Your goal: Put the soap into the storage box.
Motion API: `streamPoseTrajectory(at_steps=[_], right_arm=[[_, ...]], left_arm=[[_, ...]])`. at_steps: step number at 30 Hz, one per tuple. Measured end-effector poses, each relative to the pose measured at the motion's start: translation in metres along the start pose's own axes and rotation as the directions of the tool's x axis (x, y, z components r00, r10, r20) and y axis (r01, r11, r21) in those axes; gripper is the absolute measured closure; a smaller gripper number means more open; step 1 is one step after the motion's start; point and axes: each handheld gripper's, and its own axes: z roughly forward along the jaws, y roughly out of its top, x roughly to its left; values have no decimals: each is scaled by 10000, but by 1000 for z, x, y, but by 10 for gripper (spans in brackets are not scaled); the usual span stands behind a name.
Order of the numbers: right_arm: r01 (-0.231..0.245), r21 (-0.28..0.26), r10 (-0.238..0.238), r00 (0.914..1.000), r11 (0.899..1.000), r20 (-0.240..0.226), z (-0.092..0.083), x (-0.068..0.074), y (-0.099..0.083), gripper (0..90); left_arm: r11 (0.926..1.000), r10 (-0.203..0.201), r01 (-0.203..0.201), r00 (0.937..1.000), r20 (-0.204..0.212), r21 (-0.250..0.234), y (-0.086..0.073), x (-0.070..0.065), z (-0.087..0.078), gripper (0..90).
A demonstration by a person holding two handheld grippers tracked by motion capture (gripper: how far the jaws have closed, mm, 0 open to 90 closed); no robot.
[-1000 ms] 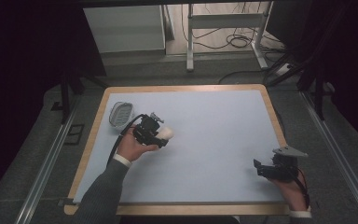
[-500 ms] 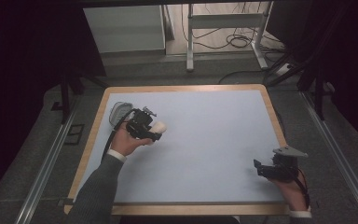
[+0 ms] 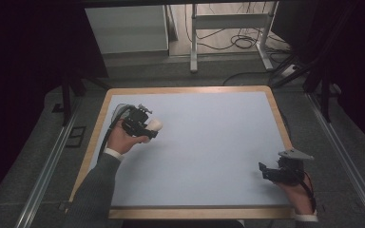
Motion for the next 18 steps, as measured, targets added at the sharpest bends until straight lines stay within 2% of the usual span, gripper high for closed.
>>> streamPoseTrajectory(at_steps=[18], right_arm=[[28,48,-28,10000,10000,9,1,0,0,83]], left_arm=[[9976,-694,693,9966,-436,-23,-1,35,-9,495]])
